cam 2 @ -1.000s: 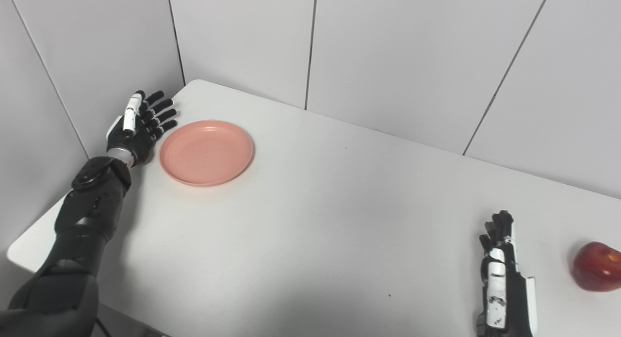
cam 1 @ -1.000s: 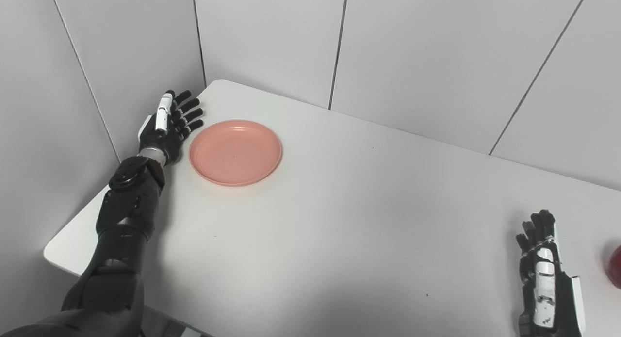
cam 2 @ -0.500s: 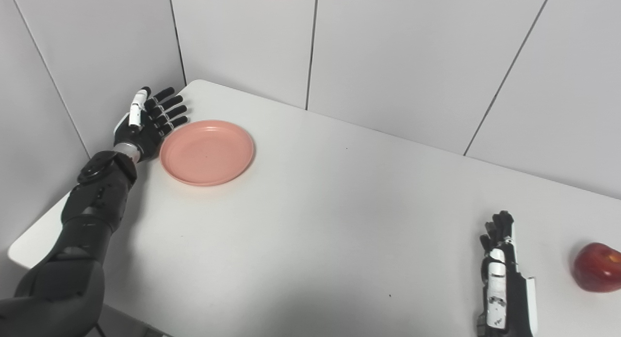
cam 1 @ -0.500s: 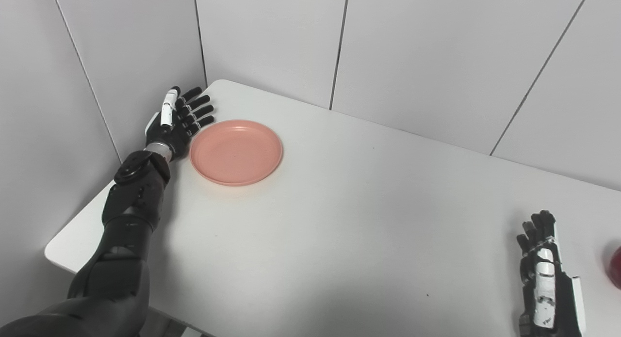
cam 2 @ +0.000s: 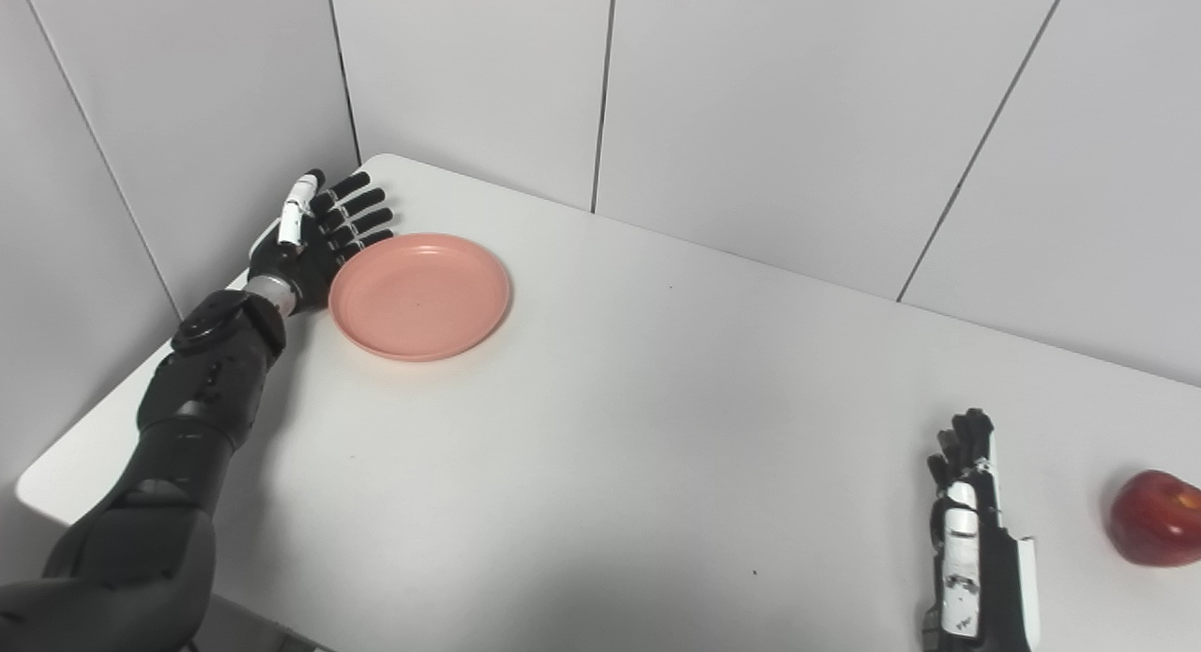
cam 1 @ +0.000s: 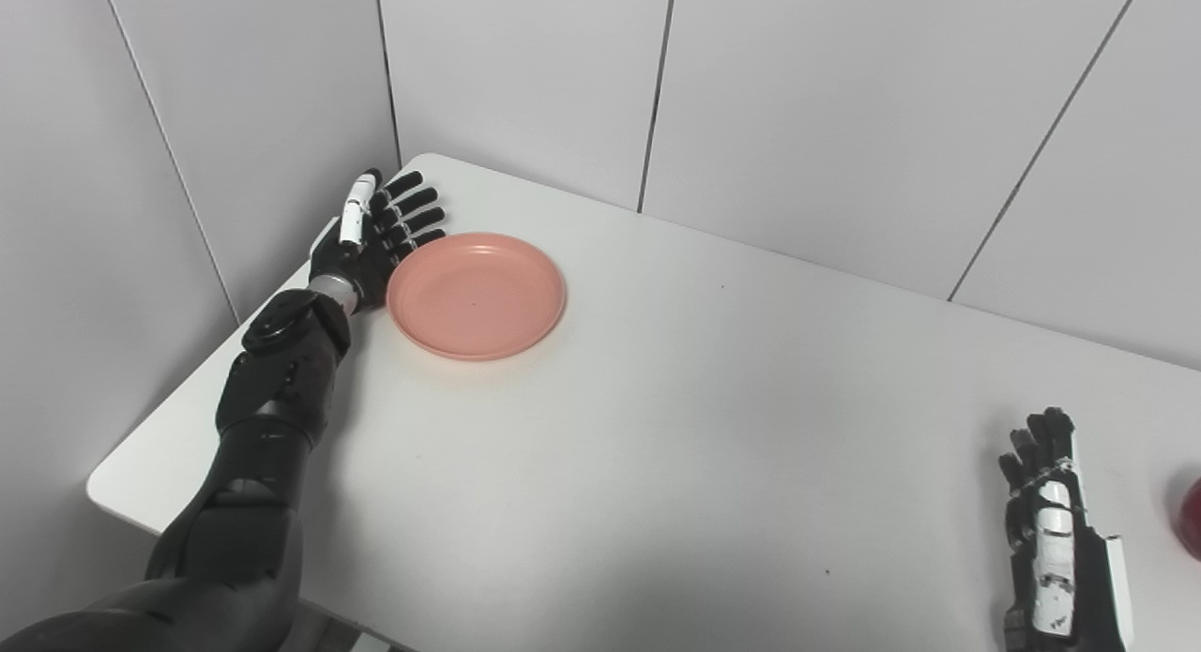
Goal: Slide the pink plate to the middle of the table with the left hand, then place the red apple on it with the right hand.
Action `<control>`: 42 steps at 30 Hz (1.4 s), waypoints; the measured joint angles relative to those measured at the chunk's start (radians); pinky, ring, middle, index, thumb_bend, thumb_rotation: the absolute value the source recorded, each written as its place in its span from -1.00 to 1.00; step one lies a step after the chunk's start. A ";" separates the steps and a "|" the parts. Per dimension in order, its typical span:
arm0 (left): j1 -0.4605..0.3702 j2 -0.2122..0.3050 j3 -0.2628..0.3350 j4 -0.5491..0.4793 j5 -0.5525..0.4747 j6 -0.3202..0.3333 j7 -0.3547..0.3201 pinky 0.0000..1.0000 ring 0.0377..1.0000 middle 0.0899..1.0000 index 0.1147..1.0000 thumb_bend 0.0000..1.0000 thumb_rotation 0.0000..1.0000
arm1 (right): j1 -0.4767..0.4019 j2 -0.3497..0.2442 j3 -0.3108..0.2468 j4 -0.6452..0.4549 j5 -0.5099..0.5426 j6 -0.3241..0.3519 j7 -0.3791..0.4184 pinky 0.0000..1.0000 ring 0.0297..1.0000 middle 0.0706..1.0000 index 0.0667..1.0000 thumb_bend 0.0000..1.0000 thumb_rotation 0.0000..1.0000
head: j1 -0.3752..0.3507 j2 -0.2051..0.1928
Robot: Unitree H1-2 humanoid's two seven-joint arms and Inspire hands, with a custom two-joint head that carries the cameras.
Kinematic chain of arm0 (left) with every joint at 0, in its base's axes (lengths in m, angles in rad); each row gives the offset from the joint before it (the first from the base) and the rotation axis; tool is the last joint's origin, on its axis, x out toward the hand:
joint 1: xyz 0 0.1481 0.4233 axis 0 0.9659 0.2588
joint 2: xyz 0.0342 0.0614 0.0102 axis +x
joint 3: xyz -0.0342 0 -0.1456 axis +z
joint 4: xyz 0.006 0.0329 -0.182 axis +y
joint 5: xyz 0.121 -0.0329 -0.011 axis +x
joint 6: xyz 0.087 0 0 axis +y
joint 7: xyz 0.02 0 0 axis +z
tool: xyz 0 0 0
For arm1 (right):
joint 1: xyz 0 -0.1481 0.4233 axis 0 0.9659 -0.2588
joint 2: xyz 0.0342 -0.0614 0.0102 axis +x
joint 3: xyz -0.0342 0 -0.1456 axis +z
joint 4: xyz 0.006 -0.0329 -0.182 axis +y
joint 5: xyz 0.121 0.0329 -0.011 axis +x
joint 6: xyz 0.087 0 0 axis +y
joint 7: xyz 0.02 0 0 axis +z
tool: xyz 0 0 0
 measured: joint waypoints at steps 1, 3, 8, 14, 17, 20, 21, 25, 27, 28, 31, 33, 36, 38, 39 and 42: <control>0.001 -0.005 -0.003 -0.008 -0.004 0.010 0.000 0.48 0.53 0.54 0.50 -0.34 1.00 | 0.000 0.000 0.000 0.000 0.000 0.000 0.000 1.00 1.00 1.00 1.00 -0.62 1.00 | 0.000 0.000; 0.003 -0.020 -0.003 -0.027 -0.010 0.023 0.002 0.46 0.51 0.52 0.48 -0.36 1.00 | 0.000 0.000 0.000 -0.001 0.000 0.000 0.000 1.00 1.00 1.00 1.00 -0.63 1.00 | 0.000 0.002; 0.019 -0.041 -0.009 -0.079 -0.013 0.055 0.019 0.48 0.50 0.50 0.47 -0.32 1.00 | 0.000 0.000 0.000 -0.001 0.002 0.000 0.000 1.00 1.00 1.00 1.00 -0.65 1.00 | -0.003 0.005; 0.037 -0.067 -0.009 -0.135 -0.015 0.082 0.031 0.47 0.50 0.49 0.46 -0.31 1.00 | 0.000 0.000 0.000 0.000 0.002 0.000 0.000 1.00 1.00 1.00 1.00 -0.61 1.00 | -0.006 0.006; 0.038 -0.079 -0.011 -0.143 -0.015 0.086 0.034 0.47 0.50 0.48 0.43 -0.33 1.00 | 0.000 0.000 0.000 0.000 0.002 0.000 0.001 1.00 1.00 1.00 1.00 -0.61 1.00 | -0.011 0.006; 0.038 -0.091 -0.016 -0.152 -0.014 0.086 0.035 0.47 0.51 0.48 0.43 -0.35 1.00 | 0.000 0.000 0.001 0.000 0.002 0.000 0.003 1.00 1.00 1.00 1.00 -0.61 1.00 | -0.012 0.008; 0.041 -0.095 -0.019 -0.157 -0.013 0.086 0.035 0.47 0.51 0.48 0.43 -0.35 1.00 | 0.000 0.000 0.001 0.000 0.002 0.000 0.004 1.00 1.00 1.00 1.00 -0.61 1.00 | -0.012 0.008; 0.054 -0.109 -0.034 -0.183 -0.012 0.085 0.034 0.47 0.51 0.48 0.43 -0.34 1.00 | 0.000 0.001 0.001 0.000 0.002 0.000 0.003 1.00 1.00 1.00 1.00 -0.60 1.00 | -0.015 0.009; 0.058 -0.115 -0.040 -0.194 -0.012 0.085 0.035 0.47 0.50 0.48 0.42 -0.34 1.00 | 0.000 0.001 0.001 0.000 0.002 0.000 0.003 1.00 1.00 1.00 1.00 -0.59 1.00 | -0.018 0.009; 0.061 -0.121 -0.042 -0.202 -0.012 0.085 0.037 0.47 0.50 0.48 0.42 -0.33 1.00 | 0.000 0.001 0.001 0.000 0.002 0.000 0.003 1.00 1.00 1.00 1.00 -0.59 1.00 | -0.018 0.009; 0.064 -0.135 -0.043 -0.214 -0.013 0.085 0.042 0.47 0.50 0.47 0.42 -0.34 1.00 | 0.000 0.001 0.001 0.000 0.000 0.000 0.002 1.00 1.00 1.00 1.00 -0.55 1.00 | -0.023 0.009; 0.064 -0.141 -0.045 -0.217 -0.013 0.085 0.048 0.46 0.49 0.47 0.42 -0.34 1.00 | 0.000 0.002 0.001 0.000 -0.001 0.000 0.002 1.00 1.00 1.00 1.00 -0.55 1.00 | -0.025 0.009; 0.065 -0.159 -0.044 -0.231 -0.013 0.085 0.064 0.46 0.49 0.47 0.42 -0.35 1.00 | 0.000 0.002 0.001 0.000 -0.003 0.000 0.000 1.00 1.00 1.00 1.00 -0.55 1.00 | -0.028 0.011; 0.067 -0.171 -0.049 -0.238 -0.012 0.084 0.066 0.48 0.50 0.48 0.42 -0.35 1.00 | 0.000 0.002 0.001 0.000 -0.003 0.000 0.000 1.00 1.00 1.00 0.99 -0.54 1.00 | -0.032 0.011; 0.071 -0.178 -0.052 -0.248 -0.012 0.083 0.068 0.48 0.50 0.48 0.43 -0.35 1.00 | 0.000 0.002 0.001 0.000 -0.003 0.000 0.000 1.00 1.00 1.00 0.99 -0.53 1.00 | -0.032 0.011; 0.082 -0.208 -0.055 -0.279 -0.012 0.082 0.087 0.49 0.50 0.48 0.42 -0.33 1.00 | 0.000 0.002 0.001 0.000 -0.003 0.000 0.000 1.00 1.00 1.00 0.99 -0.53 1.00 | -0.035 0.012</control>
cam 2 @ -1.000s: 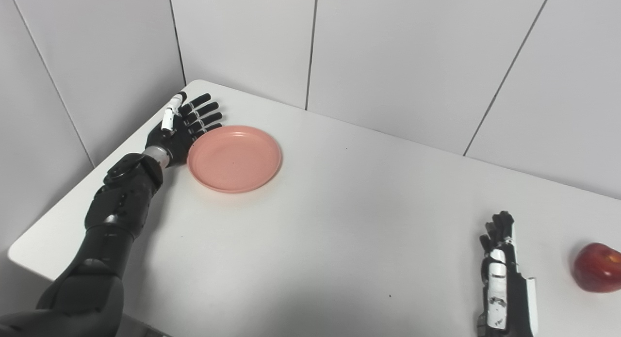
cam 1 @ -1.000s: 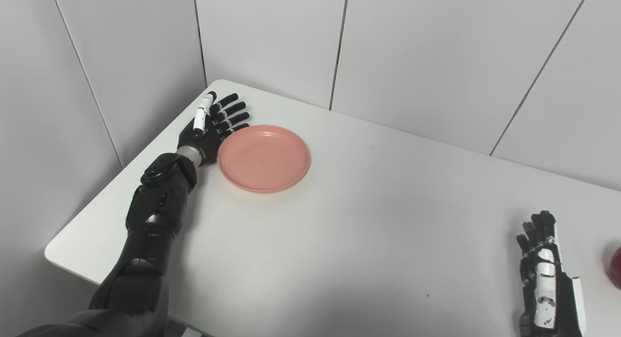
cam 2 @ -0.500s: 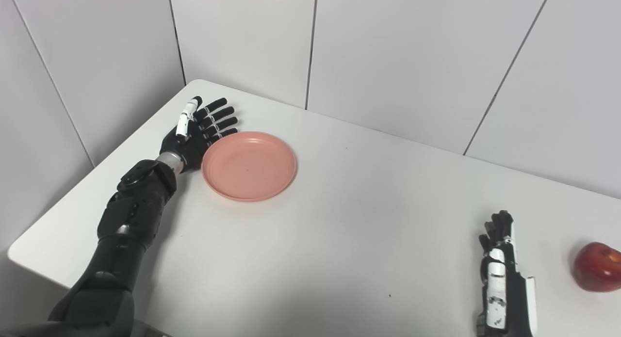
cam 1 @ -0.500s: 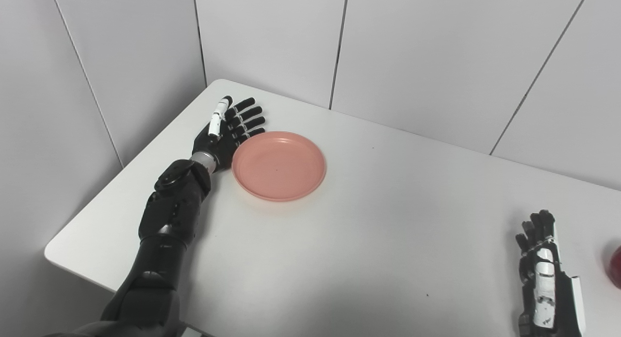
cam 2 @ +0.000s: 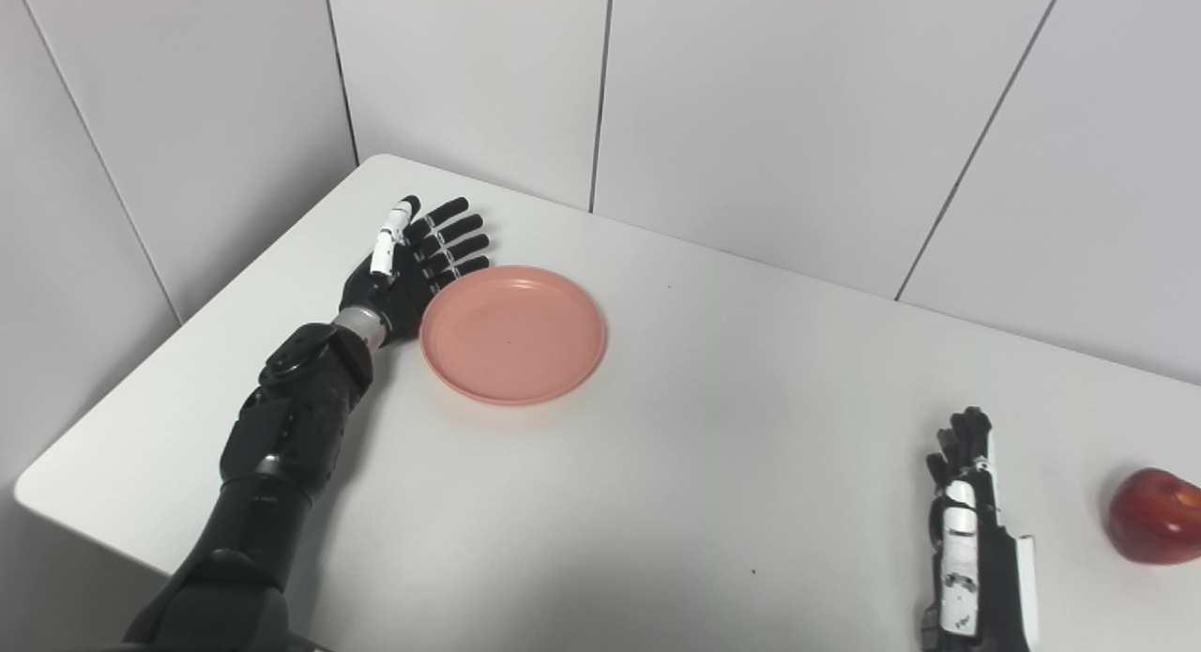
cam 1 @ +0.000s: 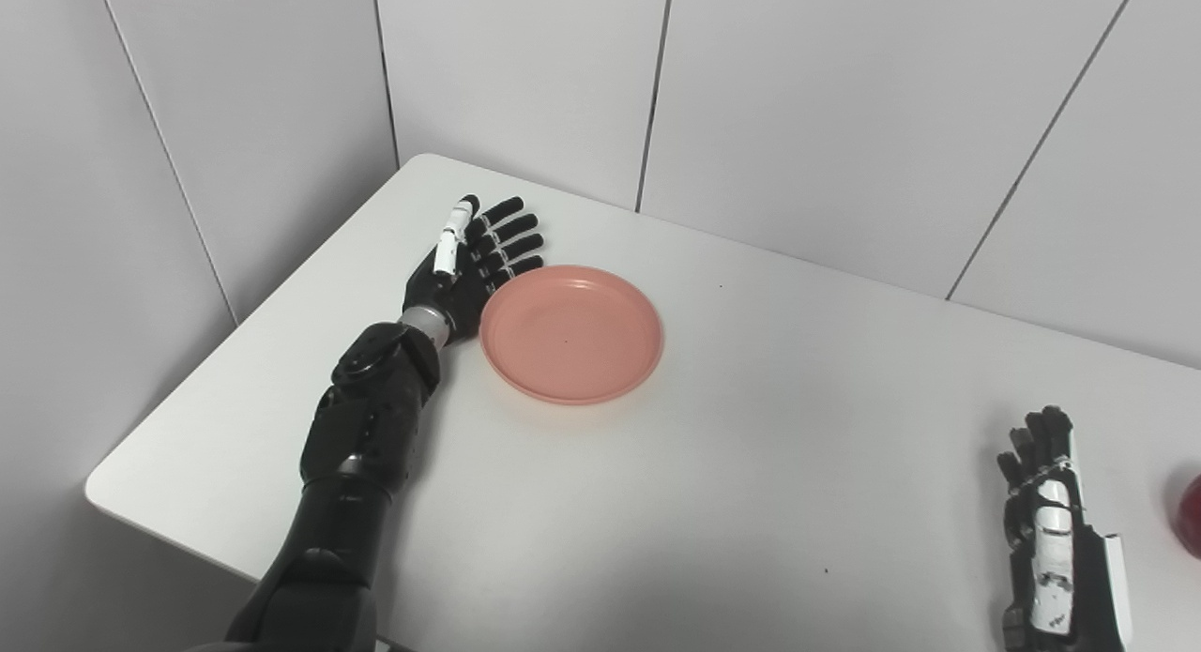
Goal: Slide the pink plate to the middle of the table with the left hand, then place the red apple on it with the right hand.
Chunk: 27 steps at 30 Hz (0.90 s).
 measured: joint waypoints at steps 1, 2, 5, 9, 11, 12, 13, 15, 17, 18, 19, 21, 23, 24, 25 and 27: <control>0.003 -0.007 -0.003 -0.006 0.000 -0.001 0.002 0.49 0.50 0.48 0.43 -0.33 1.00 | 0.000 0.000 0.000 0.000 0.000 0.000 0.000 1.00 1.00 1.00 0.99 -0.54 1.00 | -0.002 0.000; 0.003 -0.013 -0.005 -0.008 0.001 -0.001 0.004 0.49 0.50 0.48 0.43 -0.32 1.00 | 0.000 0.000 0.000 0.000 0.000 0.000 0.000 1.00 1.00 1.00 0.99 -0.54 1.00 | -0.003 -0.002; 0.005 -0.030 -0.010 -0.022 0.005 -0.002 0.020 0.49 0.50 0.48 0.43 -0.32 1.00 | -0.001 0.001 0.000 0.001 -0.004 0.000 -0.003 1.00 1.00 1.00 0.98 -0.53 1.00 | -0.005 -0.002; 0.016 -0.039 -0.018 -0.045 0.007 -0.001 0.030 0.45 0.48 0.46 0.42 -0.32 1.00 | -0.002 0.002 0.000 0.001 -0.006 0.000 -0.004 1.00 1.00 1.00 0.99 -0.56 1.00 | -0.006 0.000; 0.026 -0.050 -0.020 -0.071 0.011 -0.002 0.040 0.44 0.47 0.46 0.41 -0.32 1.00 | -0.002 0.002 0.000 0.002 -0.007 0.000 -0.004 1.00 1.00 1.00 0.99 -0.57 1.00 | -0.008 0.002; 0.029 -0.056 -0.020 -0.076 0.013 -0.002 0.045 0.44 0.47 0.45 0.41 -0.32 1.00 | -0.001 0.002 0.000 0.002 -0.007 -0.001 -0.004 1.00 1.00 1.00 1.00 -0.57 1.00 | -0.009 0.002; 0.030 -0.060 -0.022 -0.077 0.015 -0.002 0.046 0.44 0.47 0.45 0.41 -0.32 1.00 | -0.002 0.002 0.000 0.004 -0.006 -0.001 -0.003 1.00 1.00 1.00 1.00 -0.56 1.00 | -0.012 0.002; 0.032 -0.066 -0.027 -0.083 0.019 -0.002 0.046 0.44 0.47 0.45 0.41 -0.31 1.00 | -0.003 0.002 0.001 0.005 -0.007 -0.004 -0.002 1.00 1.00 1.00 1.00 -0.53 1.00 | -0.012 0.002; 0.040 -0.071 -0.036 -0.107 0.021 -0.002 0.046 0.45 0.47 0.46 0.41 -0.32 1.00 | -0.003 0.002 0.002 0.004 -0.009 -0.004 -0.002 1.00 1.00 1.00 1.00 -0.50 1.00 | -0.018 0.003; 0.042 -0.074 -0.039 -0.113 0.021 -0.002 0.046 0.45 0.47 0.46 0.41 -0.31 1.00 | -0.002 0.002 0.002 0.004 -0.009 -0.004 -0.002 1.00 1.00 1.00 1.00 -0.50 1.00 | -0.018 0.003; 0.043 -0.077 -0.042 -0.116 0.021 -0.002 0.046 0.45 0.47 0.46 0.41 -0.31 1.00 | -0.002 0.002 0.002 0.004 -0.009 -0.004 -0.002 1.00 1.00 1.00 1.00 -0.50 1.00 | -0.018 0.003; 0.050 -0.089 -0.045 -0.130 0.021 -0.002 0.046 0.45 0.48 0.46 0.42 -0.31 1.00 | -0.002 0.002 0.002 0.004 -0.009 -0.004 -0.002 1.00 1.00 1.00 1.00 -0.51 1.00 | -0.025 0.005; 0.058 -0.102 -0.051 -0.141 0.022 -0.002 0.047 0.46 0.48 0.47 0.43 -0.30 1.00 | -0.002 0.002 0.002 0.004 -0.009 -0.004 -0.003 1.00 0.99 1.00 1.00 -0.52 1.00 | -0.028 0.006; 0.060 -0.106 -0.055 -0.142 0.023 -0.002 0.047 0.46 0.48 0.48 0.43 -0.30 1.00 | -0.002 0.003 0.002 0.004 -0.009 -0.004 -0.003 1.00 0.99 1.00 1.00 -0.52 1.00 | -0.029 0.006; 0.062 -0.109 -0.056 -0.142 0.024 -0.002 0.047 0.46 0.49 0.48 0.44 -0.29 1.00 | -0.002 0.004 0.002 0.003 -0.009 -0.004 -0.003 1.00 0.99 1.00 1.00 -0.53 1.00 | -0.031 0.008; 0.064 -0.119 -0.057 -0.142 0.024 -0.004 0.052 0.46 0.48 0.48 0.43 -0.30 1.00 | -0.002 0.005 0.002 0.003 -0.009 -0.004 -0.004 1.00 0.99 1.00 1.00 -0.54 1.00 | -0.032 0.009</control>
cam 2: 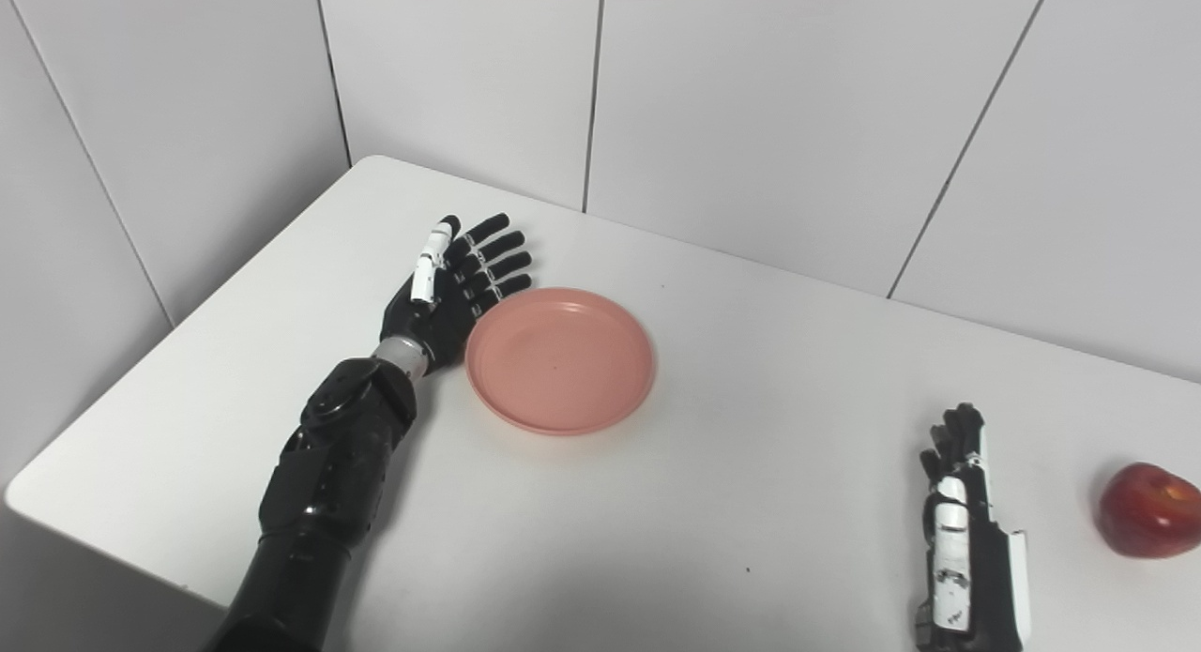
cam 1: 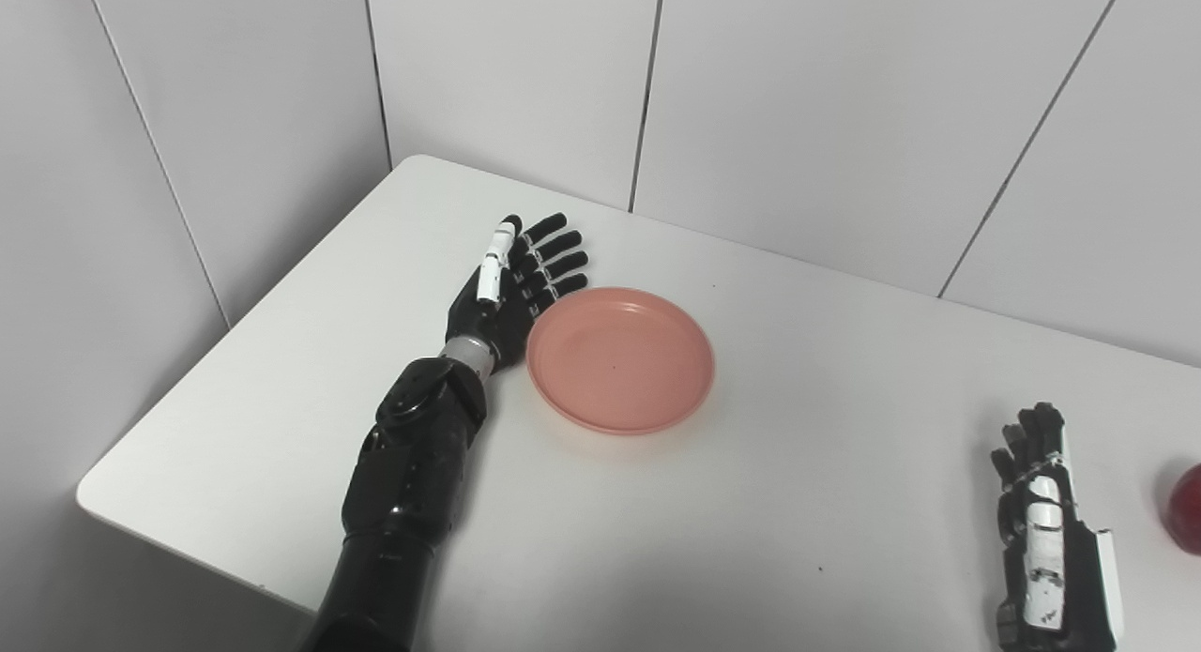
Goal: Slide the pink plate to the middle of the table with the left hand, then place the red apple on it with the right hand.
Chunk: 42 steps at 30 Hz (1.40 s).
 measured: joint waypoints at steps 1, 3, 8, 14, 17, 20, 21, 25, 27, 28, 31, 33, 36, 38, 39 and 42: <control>0.001 -0.006 0.000 -0.002 0.000 -0.002 0.003 0.45 0.48 0.47 0.43 -0.29 1.00 | 0.000 0.001 0.000 0.000 0.000 0.000 -0.001 1.00 0.99 1.00 1.00 -0.54 1.00 | -0.003 0.002; 0.003 -0.016 -0.002 -0.009 0.003 -0.003 0.013 0.46 0.48 0.47 0.42 -0.29 1.00 | 0.000 0.002 0.000 0.000 -0.001 0.000 -0.001 1.00 0.99 1.00 1.00 -0.53 1.00 | -0.005 0.002; 0.009 -0.044 -0.007 -0.036 0.005 -0.008 0.031 0.48 0.49 0.48 0.43 -0.29 1.00 | 0.000 0.004 0.000 0.000 -0.006 0.000 -0.001 1.00 0.97 0.99 0.99 -0.53 1.00 | -0.011 0.005; 0.019 -0.059 -0.016 -0.046 0.013 -0.010 0.038 0.49 0.50 0.48 0.43 -0.28 1.00 | 0.000 0.007 0.000 -0.003 -0.017 0.000 -0.003 1.00 0.97 0.98 0.98 -0.54 1.00 | -0.023 0.021; 0.023 -0.058 -0.018 -0.049 0.021 -0.010 0.038 0.49 0.49 0.48 0.44 -0.28 1.00 | 0.002 0.008 -0.001 -0.006 -0.020 0.000 -0.003 1.00 0.97 0.99 0.98 -0.49 1.00 | -0.025 0.028; 0.027 -0.058 -0.023 -0.048 0.024 -0.010 0.038 0.47 0.48 0.47 0.43 -0.30 1.00 | 0.006 0.010 -0.001 -0.011 -0.021 0.000 -0.003 1.00 0.98 0.99 0.98 -0.46 1.00 | -0.029 0.034; 0.027 -0.058 -0.025 -0.047 0.025 -0.012 0.038 0.47 0.48 0.47 0.43 -0.30 1.00 | 0.009 0.011 -0.001 -0.013 -0.022 0.000 -0.004 1.00 0.98 0.99 0.98 -0.45 1.00 | -0.031 0.035; 0.031 -0.067 -0.035 -0.047 0.035 -0.023 0.038 0.48 0.50 0.49 0.44 -0.30 1.00 | 0.011 0.014 -0.001 -0.016 -0.030 0.002 -0.007 1.00 0.98 0.99 0.97 -0.43 1.00 | -0.038 0.041; 0.034 -0.076 -0.038 -0.050 0.039 -0.027 0.038 0.48 0.51 0.50 0.45 -0.29 1.00 | 0.014 0.016 -0.001 -0.021 -0.032 0.010 -0.013 1.00 0.98 0.98 0.97 -0.44 1.00 | -0.040 0.043; 0.036 -0.083 -0.040 -0.053 0.039 -0.028 0.038 0.48 0.52 0.50 0.45 -0.29 1.00 | 0.017 0.020 -0.001 -0.024 -0.033 0.019 -0.018 1.00 0.98 0.98 0.96 -0.45 1.00 | -0.044 0.046; 0.047 -0.091 -0.052 -0.065 0.040 -0.028 0.038 0.48 0.52 0.50 0.45 -0.28 1.00 | 0.021 0.026 0.000 -0.030 -0.034 0.028 -0.021 1.00 0.99 0.99 0.97 -0.46 1.00 | -0.048 0.049; 0.054 -0.101 -0.057 -0.073 0.041 -0.028 0.038 0.47 0.52 0.51 0.46 -0.28 1.00 | 0.021 0.027 0.000 -0.030 -0.034 0.027 -0.021 1.00 0.98 0.99 0.97 -0.44 1.00 | -0.051 0.052; 0.057 -0.112 -0.061 -0.077 0.044 -0.029 0.038 0.47 0.51 0.50 0.45 -0.28 1.00 | 0.022 0.027 0.000 -0.032 -0.036 0.028 -0.022 1.00 0.98 0.98 0.97 -0.43 1.00 | -0.060 0.058; 0.060 -0.117 -0.064 -0.081 0.044 -0.030 0.039 0.47 0.50 0.49 0.44 -0.27 1.00 | 0.027 0.030 0.002 -0.038 -0.038 0.033 -0.025 1.00 0.98 0.99 0.97 -0.44 1.00 | -0.066 0.061; 0.064 -0.120 -0.067 -0.087 0.045 -0.031 0.040 0.47 0.50 0.49 0.44 -0.27 1.00 | 0.029 0.032 0.004 -0.041 -0.038 0.035 -0.026 1.00 0.98 0.99 0.97 -0.44 1.00 | -0.066 0.061; 0.077 -0.131 -0.074 -0.104 0.051 -0.032 0.047 0.47 0.51 0.50 0.44 -0.25 1.00 | 0.035 0.038 0.006 -0.047 -0.040 0.037 -0.030 1.00 0.97 0.98 0.97 -0.42 1.00 | -0.077 0.064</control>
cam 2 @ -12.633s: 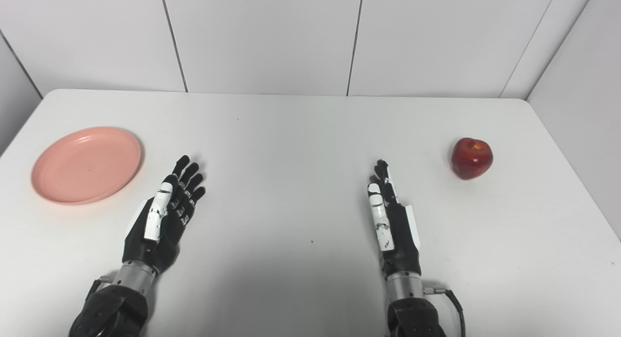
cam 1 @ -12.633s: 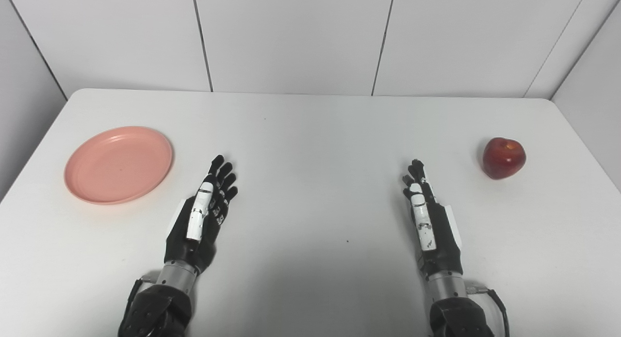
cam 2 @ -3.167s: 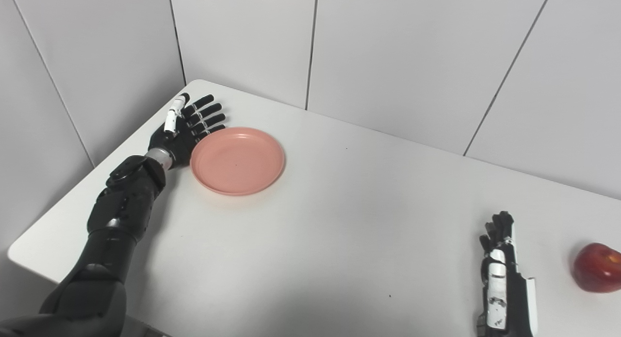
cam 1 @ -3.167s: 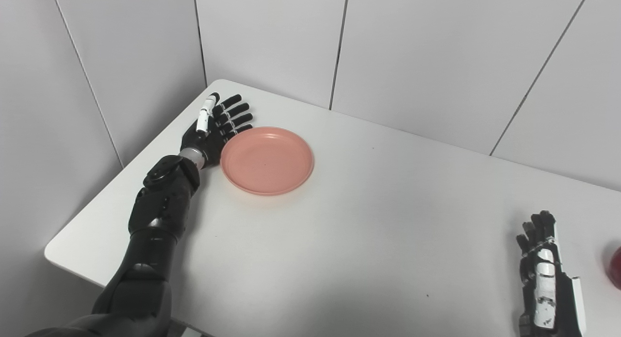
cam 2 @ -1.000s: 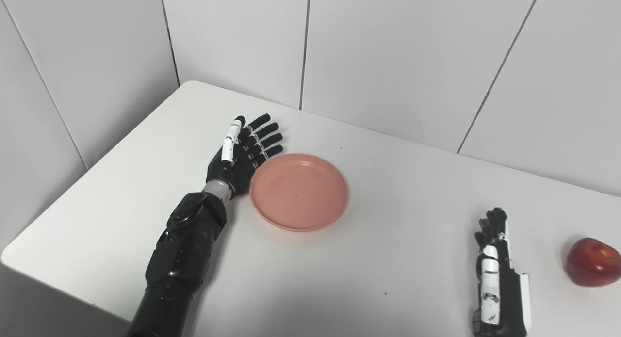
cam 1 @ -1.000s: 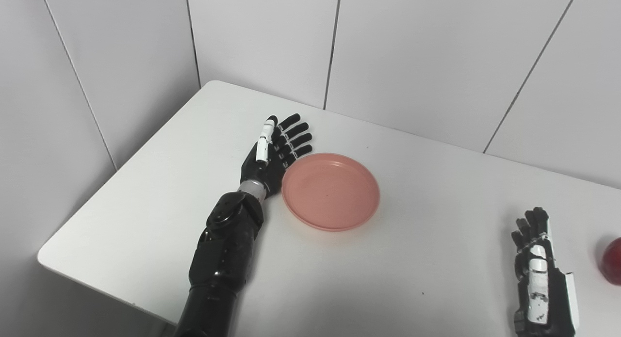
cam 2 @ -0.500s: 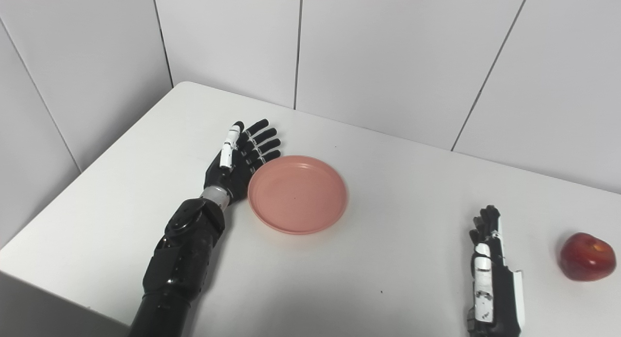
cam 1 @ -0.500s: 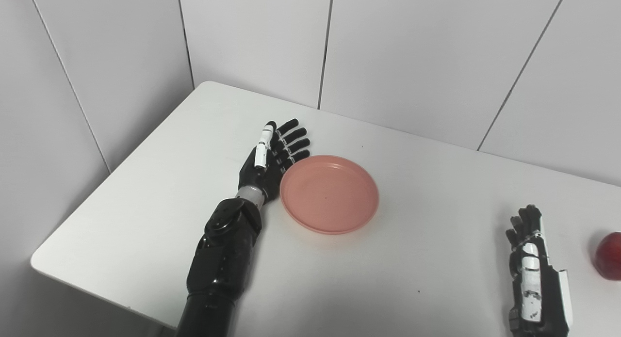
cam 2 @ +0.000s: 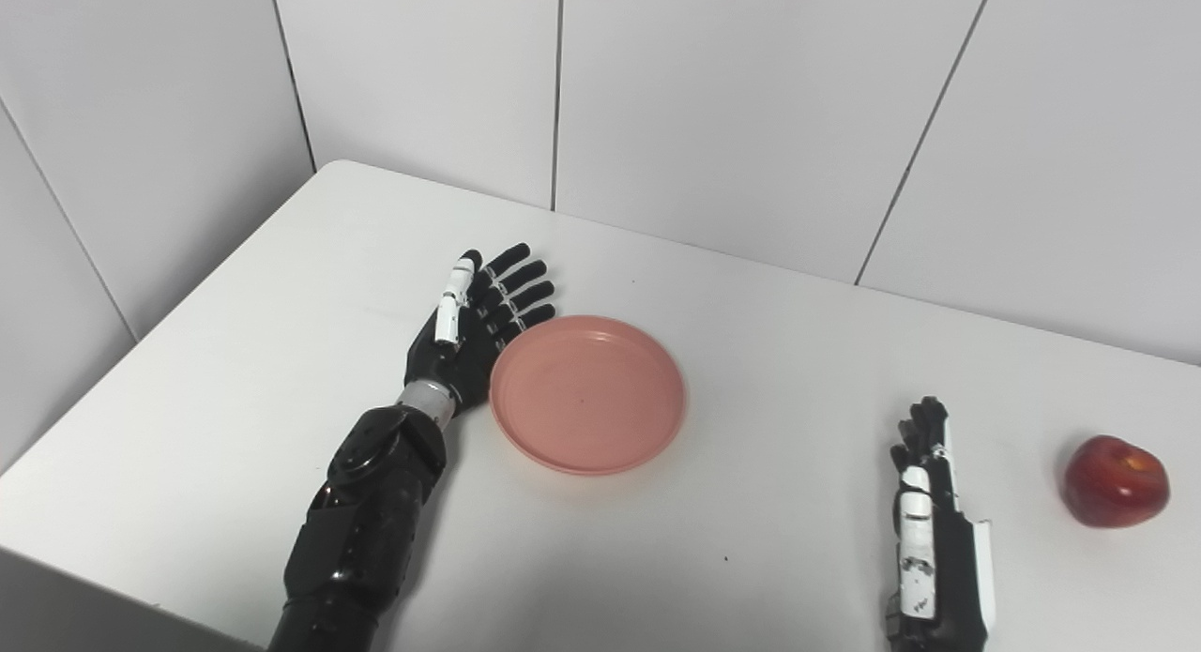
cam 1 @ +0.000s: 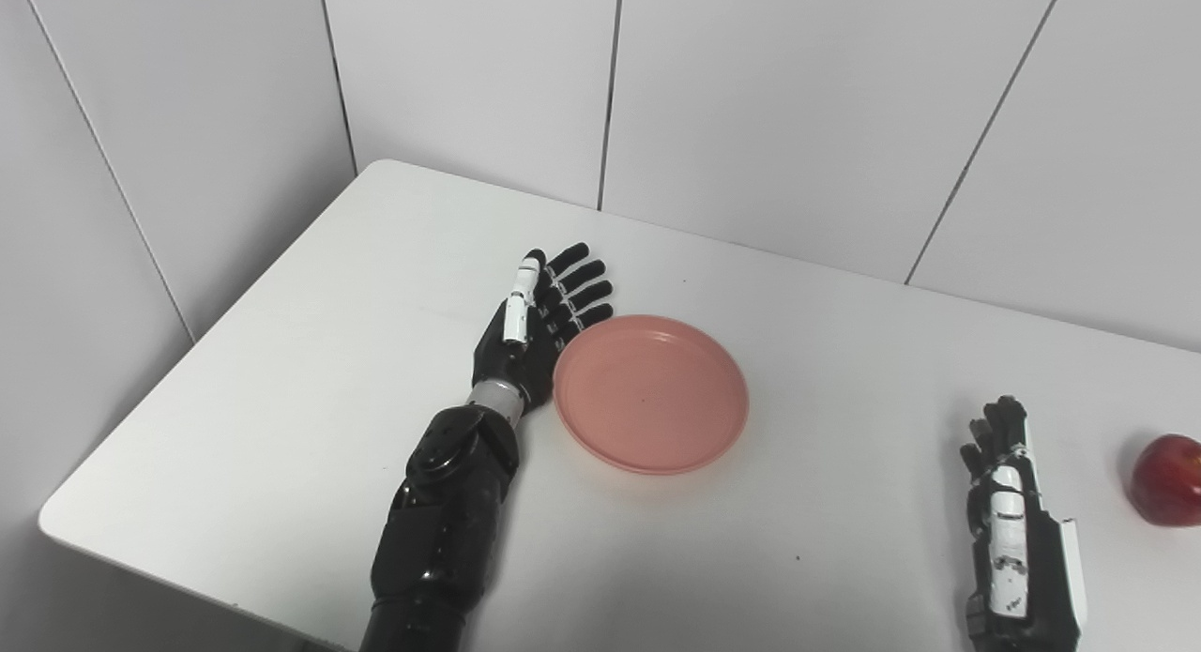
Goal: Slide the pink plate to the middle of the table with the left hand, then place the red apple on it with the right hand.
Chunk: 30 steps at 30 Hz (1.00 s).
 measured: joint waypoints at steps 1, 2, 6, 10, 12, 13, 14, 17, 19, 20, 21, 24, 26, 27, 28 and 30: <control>0.003 -0.004 -0.006 -0.004 0.008 -0.001 0.002 0.47 0.51 0.50 0.44 -0.25 1.00 | 0.001 0.001 0.000 -0.001 -0.002 0.001 -0.002 1.00 0.96 0.98 0.97 -0.41 1.00 | -0.003 0.002; 0.008 -0.007 -0.012 -0.010 0.014 -0.002 0.004 0.47 0.51 0.50 0.44 -0.25 1.00 | 0.002 0.002 0.001 -0.002 -0.008 0.003 -0.004 1.00 0.95 0.97 0.96 -0.40 1.00 | -0.006 0.003; 0.030 -0.019 -0.029 -0.037 0.026 -0.002 0.006 0.50 0.52 0.51 0.45 -0.24 1.00 | 0.006 0.010 0.003 -0.006 -0.017 0.005 -0.010 1.00 0.95 0.97 0.96 -0.43 1.00 | -0.018 0.008; 0.041 -0.028 -0.040 -0.057 0.033 0.004 0.015 0.48 0.50 0.49 0.45 -0.25 1.00 | 0.005 0.012 0.006 -0.006 -0.022 0.005 -0.010 1.00 0.95 0.97 0.95 -0.44 1.00 | -0.041 0.011; 0.051 -0.037 -0.046 -0.076 0.036 0.006 0.028 0.47 0.50 0.49 0.45 -0.25 1.00 | 0.006 0.016 0.006 -0.007 -0.026 0.007 -0.012 1.00 0.95 0.96 0.95 -0.44 1.00 | -0.043 0.011; 0.055 -0.043 -0.049 -0.081 0.037 0.006 0.033 0.47 0.50 0.50 0.45 -0.25 1.00 | 0.006 0.018 0.006 -0.008 -0.027 0.011 -0.013 1.00 0.95 0.96 0.95 -0.44 1.00 | -0.052 0.014; 0.059 -0.049 -0.052 -0.089 0.039 0.008 0.035 0.46 0.50 0.49 0.45 -0.26 1.00 | 0.006 0.020 0.006 -0.008 -0.029 0.014 -0.013 1.00 0.95 0.96 0.95 -0.42 1.00 | -0.054 0.014; 0.066 -0.070 -0.072 -0.112 0.055 0.010 0.048 0.45 0.49 0.48 0.44 -0.28 1.00 | 0.007 0.026 0.009 -0.009 -0.036 0.016 -0.014 1.00 0.94 0.96 0.95 -0.40 1.00 | -0.072 0.017; 0.067 -0.084 -0.081 -0.123 0.063 0.011 0.058 0.45 0.49 0.48 0.44 -0.28 1.00 | 0.007 0.029 0.012 -0.009 -0.040 0.016 -0.015 1.00 0.94 0.96 0.95 -0.40 1.00 | -0.081 0.017; 0.067 -0.092 -0.086 -0.132 0.071 0.011 0.065 0.45 0.49 0.48 0.44 -0.29 1.00 | 0.007 0.031 0.012 -0.009 -0.044 0.016 -0.016 0.99 0.94 0.96 0.95 -0.41 1.00 | -0.090 0.017; 0.067 -0.098 -0.092 -0.140 0.077 0.012 0.069 0.45 0.49 0.48 0.44 -0.29 1.00 | 0.007 0.031 0.013 -0.008 -0.052 0.016 -0.019 0.99 0.93 0.95 0.95 -0.42 1.00 | -0.094 0.017; 0.068 -0.107 -0.105 -0.143 0.083 0.012 0.078 0.47 0.50 0.49 0.45 -0.27 1.00 | 0.007 0.038 0.013 -0.009 -0.058 0.017 -0.029 0.98 0.93 0.95 0.94 -0.43 1.00 | -0.103 0.020; 0.070 -0.112 -0.112 -0.143 0.097 0.011 0.084 0.47 0.51 0.50 0.46 -0.27 1.00 | 0.007 0.044 0.013 -0.009 -0.061 0.017 -0.036 0.96 0.92 0.94 0.93 -0.43 1.00 | -0.109 0.021; 0.072 -0.112 -0.116 -0.143 0.099 0.011 0.085 0.48 0.51 0.50 0.46 -0.28 1.00 | 0.008 0.046 0.015 -0.009 -0.065 0.017 -0.038 0.96 0.91 0.94 0.93 -0.43 1.00 | -0.118 0.025; 0.074 -0.113 -0.119 -0.143 0.102 0.011 0.086 0.47 0.51 0.51 0.47 -0.29 1.00 | 0.009 0.049 0.016 -0.010 -0.067 0.018 -0.040 0.95 0.91 0.94 0.93 -0.44 1.00 | -0.120 0.025; 0.082 -0.113 -0.132 -0.143 0.111 0.011 0.091 0.47 0.51 0.51 0.47 -0.29 1.00 | 0.010 0.056 0.018 -0.012 -0.067 0.023 -0.043 0.95 0.92 0.94 0.93 -0.45 1.00 | -0.132 0.029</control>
